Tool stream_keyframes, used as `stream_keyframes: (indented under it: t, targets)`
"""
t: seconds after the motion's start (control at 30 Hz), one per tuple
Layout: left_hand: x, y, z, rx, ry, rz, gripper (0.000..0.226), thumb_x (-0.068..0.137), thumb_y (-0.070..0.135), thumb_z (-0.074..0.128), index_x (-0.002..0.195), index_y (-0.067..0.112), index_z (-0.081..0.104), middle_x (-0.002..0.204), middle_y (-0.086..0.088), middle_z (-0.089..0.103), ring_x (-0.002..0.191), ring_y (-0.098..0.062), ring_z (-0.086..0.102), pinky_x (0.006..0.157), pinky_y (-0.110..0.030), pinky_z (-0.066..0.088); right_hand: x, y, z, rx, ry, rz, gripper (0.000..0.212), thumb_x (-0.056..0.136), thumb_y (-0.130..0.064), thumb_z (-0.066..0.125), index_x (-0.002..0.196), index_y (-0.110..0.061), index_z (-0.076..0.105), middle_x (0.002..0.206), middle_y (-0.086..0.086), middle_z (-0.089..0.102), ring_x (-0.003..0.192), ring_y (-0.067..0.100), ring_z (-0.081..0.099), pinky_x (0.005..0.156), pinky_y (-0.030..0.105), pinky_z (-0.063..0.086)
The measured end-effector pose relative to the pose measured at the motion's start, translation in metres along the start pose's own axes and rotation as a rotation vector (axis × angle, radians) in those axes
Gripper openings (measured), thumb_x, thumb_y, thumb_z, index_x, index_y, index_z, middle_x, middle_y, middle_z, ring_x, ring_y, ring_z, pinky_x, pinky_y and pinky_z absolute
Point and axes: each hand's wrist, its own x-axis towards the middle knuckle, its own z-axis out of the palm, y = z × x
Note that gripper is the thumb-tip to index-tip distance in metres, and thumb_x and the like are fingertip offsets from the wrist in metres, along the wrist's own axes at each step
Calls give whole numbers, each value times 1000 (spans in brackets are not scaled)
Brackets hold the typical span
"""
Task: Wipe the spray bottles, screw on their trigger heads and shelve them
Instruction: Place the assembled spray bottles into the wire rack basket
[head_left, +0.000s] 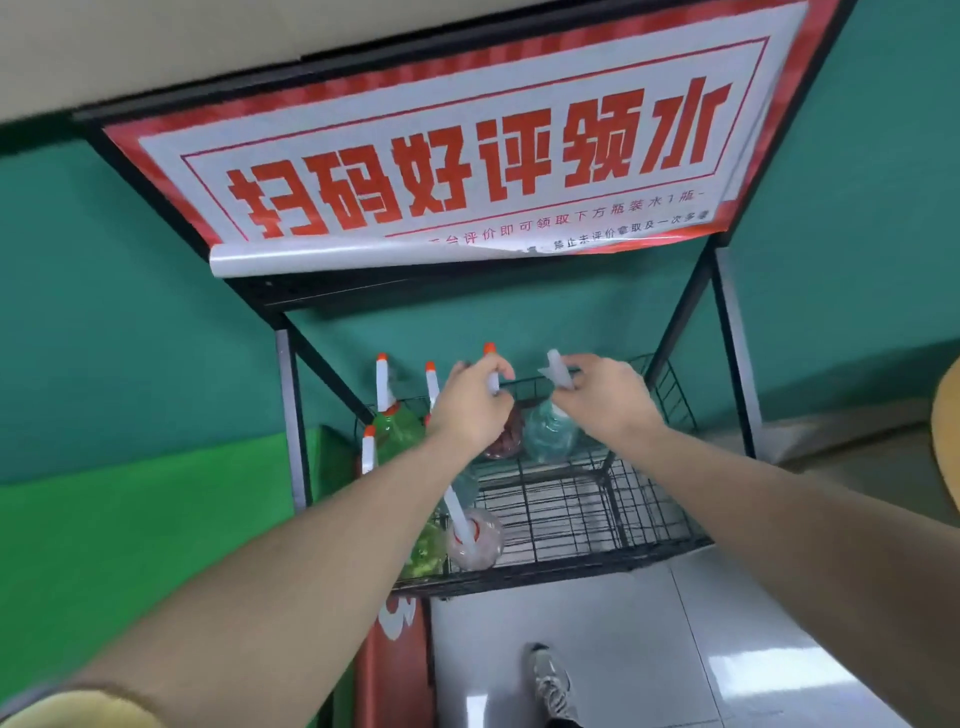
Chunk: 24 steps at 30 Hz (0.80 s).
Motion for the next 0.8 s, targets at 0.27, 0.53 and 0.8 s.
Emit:
stream_keyframes:
  t: [0.27, 0.53, 0.8]
  targets:
    - [41, -36, 26, 67, -1, -70, 17, 100, 8, 58, 103, 25, 58, 108, -1, 44, 80, -27, 60, 74, -26, 43, 44, 17, 39, 111, -44, 44, 45, 94, -19, 59, 139, -22, 56, 83, 0, 74, 51, 12, 58, 44, 21, 41]
    - [58, -51, 41, 13, -24, -92, 24, 101, 6, 58, 104, 30, 60, 124, -5, 48, 74, -20, 58, 53, -8, 42, 62, 20, 40, 166, -47, 69, 48, 98, -27, 62, 144, -25, 52, 115, 1, 72, 74, 17, 70, 70, 33, 58]
    - [40, -48, 35, 7, -67, -77, 24, 97, 12, 64, 116, 25, 68, 120, -4, 49, 76, -19, 55, 69, -17, 39, 31, 17, 30, 107, 14, 36, 47, 97, -34, 61, 142, -27, 51, 137, -5, 61, 78, 17, 67, 74, 34, 57]
